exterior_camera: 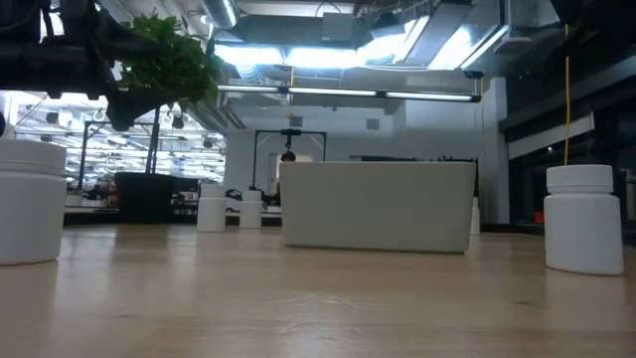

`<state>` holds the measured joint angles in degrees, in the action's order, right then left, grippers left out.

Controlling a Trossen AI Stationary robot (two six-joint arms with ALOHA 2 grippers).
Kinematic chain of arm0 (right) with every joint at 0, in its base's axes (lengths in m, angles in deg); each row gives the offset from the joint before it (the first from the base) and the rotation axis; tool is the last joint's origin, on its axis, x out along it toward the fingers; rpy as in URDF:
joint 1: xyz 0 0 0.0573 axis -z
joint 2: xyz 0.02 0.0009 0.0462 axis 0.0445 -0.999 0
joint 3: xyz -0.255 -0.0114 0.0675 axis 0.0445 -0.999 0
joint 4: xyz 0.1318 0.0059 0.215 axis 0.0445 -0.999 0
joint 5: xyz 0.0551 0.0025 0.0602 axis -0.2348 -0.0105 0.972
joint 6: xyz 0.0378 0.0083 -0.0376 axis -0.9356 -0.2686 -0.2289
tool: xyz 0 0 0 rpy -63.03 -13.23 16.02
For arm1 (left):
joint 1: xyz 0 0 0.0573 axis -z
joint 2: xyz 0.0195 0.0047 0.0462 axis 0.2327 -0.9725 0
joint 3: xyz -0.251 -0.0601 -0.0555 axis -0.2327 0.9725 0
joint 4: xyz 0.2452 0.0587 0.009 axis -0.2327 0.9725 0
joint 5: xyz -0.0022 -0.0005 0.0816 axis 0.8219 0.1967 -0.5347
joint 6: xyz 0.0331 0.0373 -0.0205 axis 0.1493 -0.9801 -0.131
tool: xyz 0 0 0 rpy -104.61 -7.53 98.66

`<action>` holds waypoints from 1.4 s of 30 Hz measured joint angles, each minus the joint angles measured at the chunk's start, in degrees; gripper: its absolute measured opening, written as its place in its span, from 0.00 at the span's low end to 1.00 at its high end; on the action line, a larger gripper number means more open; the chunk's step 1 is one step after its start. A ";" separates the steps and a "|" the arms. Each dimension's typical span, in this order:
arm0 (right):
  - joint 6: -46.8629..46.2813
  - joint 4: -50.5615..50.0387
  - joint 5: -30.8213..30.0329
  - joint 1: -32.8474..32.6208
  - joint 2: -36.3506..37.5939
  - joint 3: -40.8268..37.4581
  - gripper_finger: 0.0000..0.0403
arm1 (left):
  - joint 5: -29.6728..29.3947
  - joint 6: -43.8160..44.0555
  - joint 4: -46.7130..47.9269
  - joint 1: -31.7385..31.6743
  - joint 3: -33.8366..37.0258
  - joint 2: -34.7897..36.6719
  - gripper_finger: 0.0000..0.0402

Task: Pick and place pill bottles into a basket
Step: Put the top white small pill bottle into the bin

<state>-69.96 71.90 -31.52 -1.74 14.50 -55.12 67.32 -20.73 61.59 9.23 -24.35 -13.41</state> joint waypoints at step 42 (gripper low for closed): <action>17.83 -80.06 -15.15 0.04 -45.40 70.82 0.53 | -6.01 7.25 -4.93 0.00 0.00 0.00 0.87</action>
<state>-52.13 -8.16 -46.67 -1.71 -30.90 15.70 61.32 -13.49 56.66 9.23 -24.35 -13.41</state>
